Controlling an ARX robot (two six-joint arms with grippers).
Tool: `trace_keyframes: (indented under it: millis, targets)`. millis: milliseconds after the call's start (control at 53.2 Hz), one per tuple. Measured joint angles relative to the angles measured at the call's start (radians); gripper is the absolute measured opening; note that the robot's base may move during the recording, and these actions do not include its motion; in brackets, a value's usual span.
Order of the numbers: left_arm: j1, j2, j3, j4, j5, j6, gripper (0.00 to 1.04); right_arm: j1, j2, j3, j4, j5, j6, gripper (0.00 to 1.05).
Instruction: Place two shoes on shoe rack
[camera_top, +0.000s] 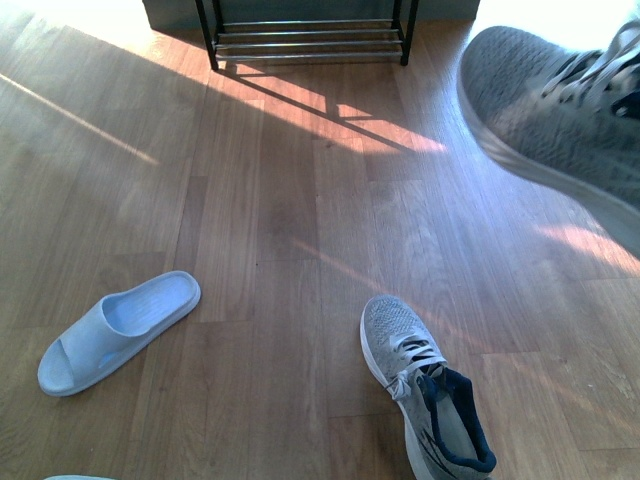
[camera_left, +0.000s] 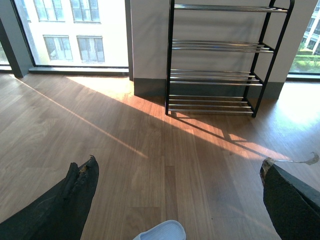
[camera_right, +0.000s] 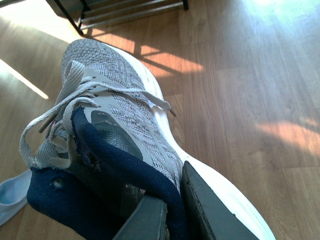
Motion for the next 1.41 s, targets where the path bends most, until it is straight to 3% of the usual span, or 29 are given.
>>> trace_keyframes:
  millis: [207, 1146, 1240, 1277, 1333, 1409]
  targets:
    - [0.000, 0.000, 0.000, 0.000, 0.000, 0.000, 0.95, -0.066, -0.343, -0.108, -0.123, -0.046, 0.014, 0.07]
    - [0.000, 0.000, 0.000, 0.000, 0.000, 0.000, 0.95, -0.072, -0.356, -0.115, -0.126, -0.045, 0.014, 0.07]
    - [-0.097, 0.144, 0.083, -0.198, -0.229, -0.149, 0.95, -0.072, -0.354, -0.115, -0.126, -0.050, 0.014, 0.06]
    - [-0.146, 0.263, 0.111, -0.209, -0.301, -0.240, 0.95, -0.071, -0.355, -0.115, -0.126, -0.053, 0.014, 0.06]
    - [-0.203, 0.421, 0.128, -0.145, -0.313, -0.341, 0.95, -0.070, -0.356, -0.115, -0.126, -0.055, 0.014, 0.06]
    - [-0.267, 0.745, 0.160, 0.064, -0.278, -0.452, 0.95, -0.069, -0.355, -0.115, -0.126, -0.057, 0.014, 0.06]
